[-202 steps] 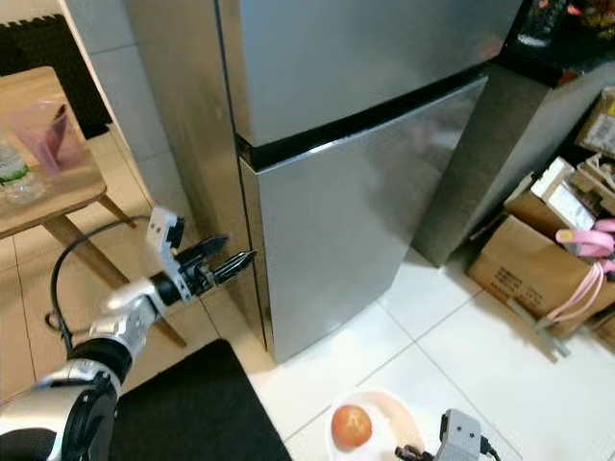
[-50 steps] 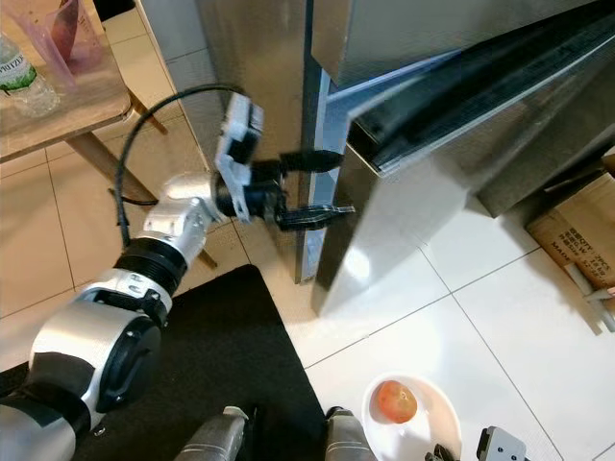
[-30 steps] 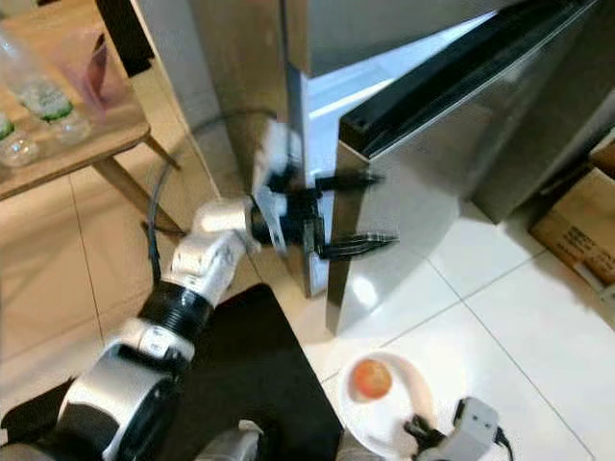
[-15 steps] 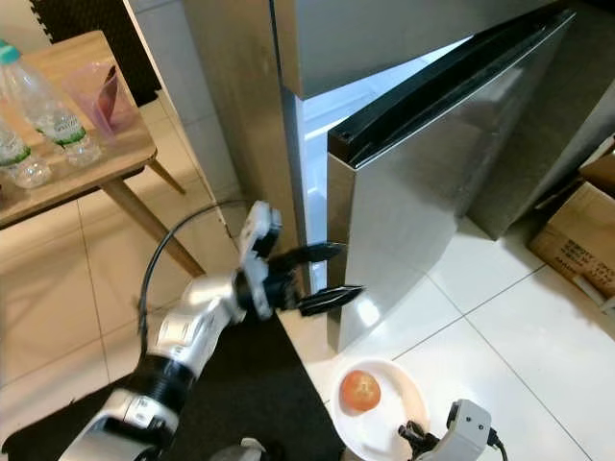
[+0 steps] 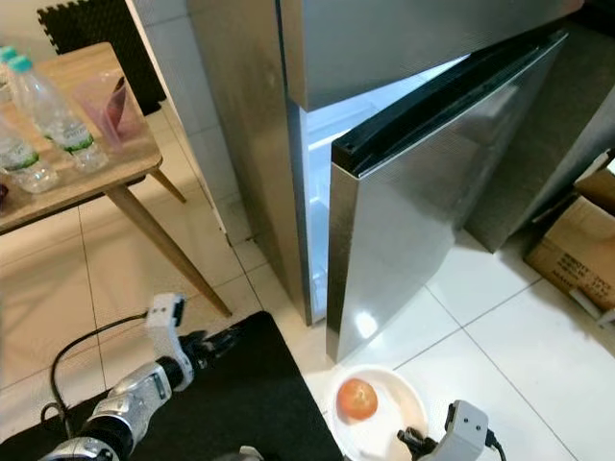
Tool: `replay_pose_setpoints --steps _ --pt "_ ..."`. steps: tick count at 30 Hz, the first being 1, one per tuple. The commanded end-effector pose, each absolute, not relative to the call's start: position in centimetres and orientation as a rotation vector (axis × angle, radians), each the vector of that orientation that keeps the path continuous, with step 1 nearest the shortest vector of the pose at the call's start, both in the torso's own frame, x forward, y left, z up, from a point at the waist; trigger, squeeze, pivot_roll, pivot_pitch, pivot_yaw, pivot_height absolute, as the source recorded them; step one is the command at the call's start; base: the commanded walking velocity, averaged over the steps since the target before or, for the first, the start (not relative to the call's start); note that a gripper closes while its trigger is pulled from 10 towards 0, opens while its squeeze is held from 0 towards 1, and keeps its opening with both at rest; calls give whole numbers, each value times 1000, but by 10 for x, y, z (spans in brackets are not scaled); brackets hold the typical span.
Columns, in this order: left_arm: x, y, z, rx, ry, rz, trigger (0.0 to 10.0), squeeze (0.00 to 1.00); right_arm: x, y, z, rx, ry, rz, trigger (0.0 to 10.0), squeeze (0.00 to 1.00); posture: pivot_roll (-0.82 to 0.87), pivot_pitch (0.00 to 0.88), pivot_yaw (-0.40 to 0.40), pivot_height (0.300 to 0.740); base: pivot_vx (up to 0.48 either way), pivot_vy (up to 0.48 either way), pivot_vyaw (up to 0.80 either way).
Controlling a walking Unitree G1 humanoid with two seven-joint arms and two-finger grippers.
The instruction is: Restocking fridge
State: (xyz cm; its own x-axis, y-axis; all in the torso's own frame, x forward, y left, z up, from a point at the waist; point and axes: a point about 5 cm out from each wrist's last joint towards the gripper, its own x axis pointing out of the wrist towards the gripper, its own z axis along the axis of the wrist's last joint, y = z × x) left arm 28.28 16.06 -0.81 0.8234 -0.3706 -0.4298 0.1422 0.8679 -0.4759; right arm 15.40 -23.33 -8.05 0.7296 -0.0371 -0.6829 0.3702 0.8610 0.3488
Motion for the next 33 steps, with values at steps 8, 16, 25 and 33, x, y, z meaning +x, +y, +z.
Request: replay_pose_setpoints --steps 8,16,25,33 --pt "328 128 34 -381 408 -320 10000 0 144 -229 -88 496 807 -234 10000 0 -123 119 50 740 0 0 0" --pt "361 67 91 -317 276 -494 10000 0 132 -231 -91 493 826 -246 10000 0 -146 131 61 740 0 0 0" --pt "370 10 144 -274 108 -616 10000 0 125 -234 -92 501 823 -270 10000 0 -173 126 76 740 0 0 0" --pt "361 -17 149 -347 118 -707 10000 0 122 -235 -93 507 824 -282 10000 0 -184 128 83 740 0 0 0"
